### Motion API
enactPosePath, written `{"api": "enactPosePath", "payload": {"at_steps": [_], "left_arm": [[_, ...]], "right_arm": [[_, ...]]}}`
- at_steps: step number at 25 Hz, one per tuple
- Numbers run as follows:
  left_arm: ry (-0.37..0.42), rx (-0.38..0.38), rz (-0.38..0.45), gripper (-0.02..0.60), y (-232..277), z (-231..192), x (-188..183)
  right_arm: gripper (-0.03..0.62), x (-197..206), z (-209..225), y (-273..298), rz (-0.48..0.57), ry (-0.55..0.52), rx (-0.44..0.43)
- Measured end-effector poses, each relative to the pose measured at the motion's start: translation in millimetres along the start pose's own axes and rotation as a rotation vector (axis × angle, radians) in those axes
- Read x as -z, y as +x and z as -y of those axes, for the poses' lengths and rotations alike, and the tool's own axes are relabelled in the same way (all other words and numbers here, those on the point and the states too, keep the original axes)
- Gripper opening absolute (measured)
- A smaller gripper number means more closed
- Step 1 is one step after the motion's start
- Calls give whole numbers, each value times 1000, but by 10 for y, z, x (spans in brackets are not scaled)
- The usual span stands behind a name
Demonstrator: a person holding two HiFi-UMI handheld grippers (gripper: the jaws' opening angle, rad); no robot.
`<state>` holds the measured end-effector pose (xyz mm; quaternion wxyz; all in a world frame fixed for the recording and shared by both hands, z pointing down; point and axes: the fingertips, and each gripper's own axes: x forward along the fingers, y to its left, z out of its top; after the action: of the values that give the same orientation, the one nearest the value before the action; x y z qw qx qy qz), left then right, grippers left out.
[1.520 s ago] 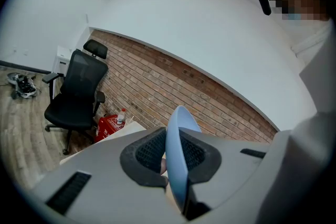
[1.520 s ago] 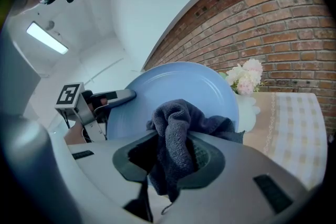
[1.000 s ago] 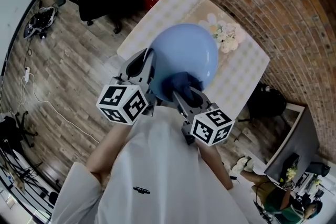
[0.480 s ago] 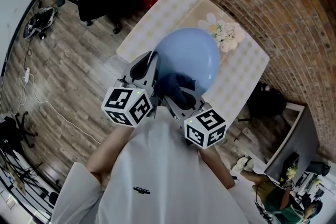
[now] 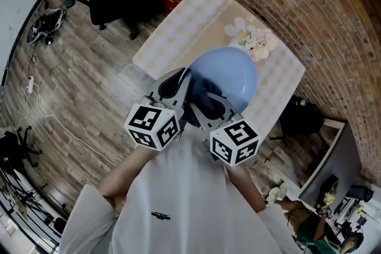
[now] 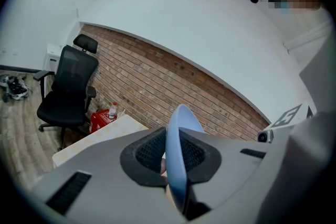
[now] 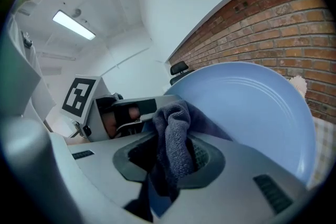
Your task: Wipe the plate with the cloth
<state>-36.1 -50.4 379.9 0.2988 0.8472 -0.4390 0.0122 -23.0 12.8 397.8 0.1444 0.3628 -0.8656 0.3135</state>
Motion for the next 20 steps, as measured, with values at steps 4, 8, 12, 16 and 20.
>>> {"api": "enactPosePath", "payload": {"at_steps": [4, 8, 12, 16, 20], "left_arm": [[1, 20, -23, 37, 41, 57, 56], [11, 23, -25, 37, 65, 79, 57], [14, 27, -30, 37, 85, 103, 81], [17, 29, -35, 37, 92, 149, 89], [15, 29, -30, 37, 98, 164, 63]], "right_arm": [[120, -56, 138, -39, 9, -19, 42], [120, -114, 239, -61, 23, -26, 64], [120, -205, 385, -97, 53, -17, 96], [120, -284, 484, -140, 70, -15, 111], [120, -353, 574, -173, 89, -8, 128]]}}
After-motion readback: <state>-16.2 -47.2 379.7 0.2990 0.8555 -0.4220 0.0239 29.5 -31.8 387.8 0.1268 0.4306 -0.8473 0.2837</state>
